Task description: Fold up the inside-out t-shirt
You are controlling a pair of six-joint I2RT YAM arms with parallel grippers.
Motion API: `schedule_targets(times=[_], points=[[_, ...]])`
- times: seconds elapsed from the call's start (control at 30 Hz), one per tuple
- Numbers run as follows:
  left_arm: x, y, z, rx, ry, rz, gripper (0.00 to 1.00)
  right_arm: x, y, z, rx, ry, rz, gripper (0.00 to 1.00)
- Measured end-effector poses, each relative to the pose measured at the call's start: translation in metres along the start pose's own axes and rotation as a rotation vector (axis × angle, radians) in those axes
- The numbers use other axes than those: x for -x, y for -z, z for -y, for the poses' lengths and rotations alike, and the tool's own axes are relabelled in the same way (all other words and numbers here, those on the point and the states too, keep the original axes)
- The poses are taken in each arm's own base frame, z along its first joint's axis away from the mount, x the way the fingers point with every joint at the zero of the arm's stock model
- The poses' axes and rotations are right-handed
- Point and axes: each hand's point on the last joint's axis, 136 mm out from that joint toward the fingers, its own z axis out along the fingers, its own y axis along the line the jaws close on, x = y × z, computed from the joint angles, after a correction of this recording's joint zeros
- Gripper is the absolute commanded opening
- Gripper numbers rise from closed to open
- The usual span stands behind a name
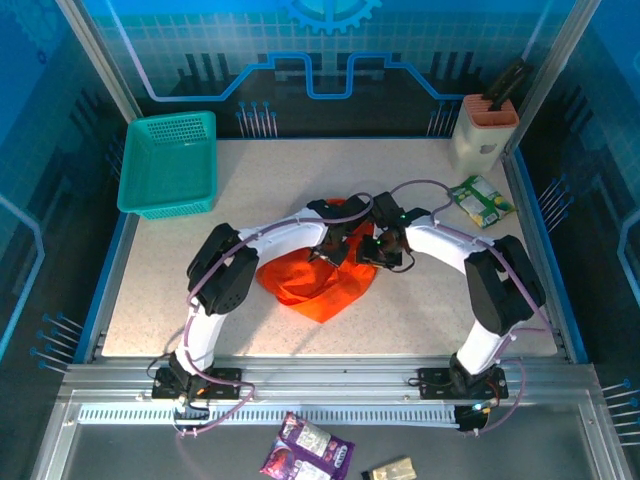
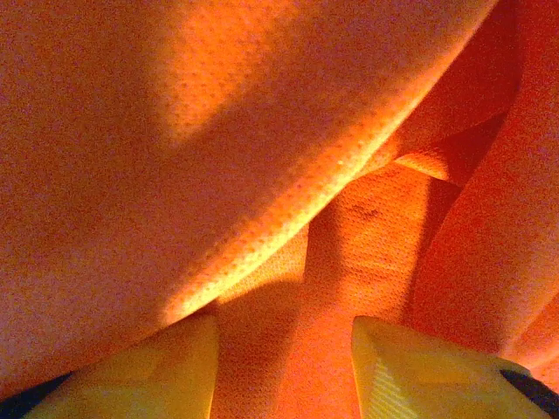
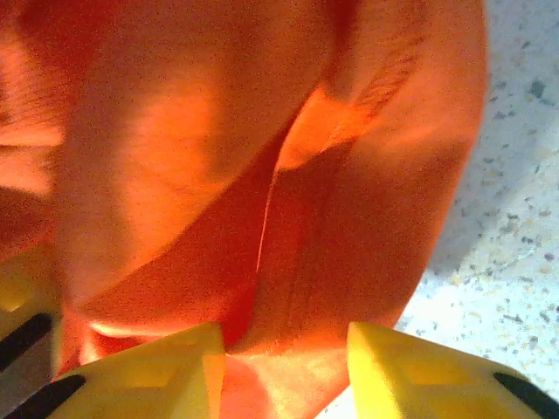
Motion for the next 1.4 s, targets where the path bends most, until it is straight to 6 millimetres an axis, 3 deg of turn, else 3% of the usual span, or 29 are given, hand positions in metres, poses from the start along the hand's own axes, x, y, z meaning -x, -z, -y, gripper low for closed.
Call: schedule_targets(times=[0.07,0.17,0.37,0.6,0.73,0.93,1.2,1.4], points=[[0.0,-0.003,-0.005,0.023,-0.008,-0.007,0.44,0.002,-0.003,0.003,-0.011,-0.007,0.004,0.16],[0.001,-0.006,-0.007,0.036,-0.016,-0.006,0.3,0.003,-0.005,0.007,-0.021,-0.014,0.007,0.0],[0.008,-0.007,-0.013,0.046,-0.018,0.02,0.0,-0.001,0.0,0.02,-0.025,-0.028,0.017,0.0],[0.021,0.002,-0.021,0.043,0.012,0.071,0.0,0.015,0.032,0.031,-0.001,-0.048,0.094,0.0],[0.034,0.026,-0.028,0.013,0.045,0.136,0.31,0.019,0.049,0.032,0.014,-0.042,0.131,0.0],[0.055,0.034,-0.022,-0.052,0.042,0.166,0.34,0.017,0.054,0.032,0.014,-0.032,0.127,0.0],[0.036,-0.015,-0.013,-0.036,-0.001,0.042,0.38,0.014,0.054,0.035,0.005,-0.023,0.116,0.0],[0.031,-0.027,-0.014,-0.012,-0.05,0.007,0.51,0.016,0.055,0.041,-0.002,-0.035,0.116,0.0]])
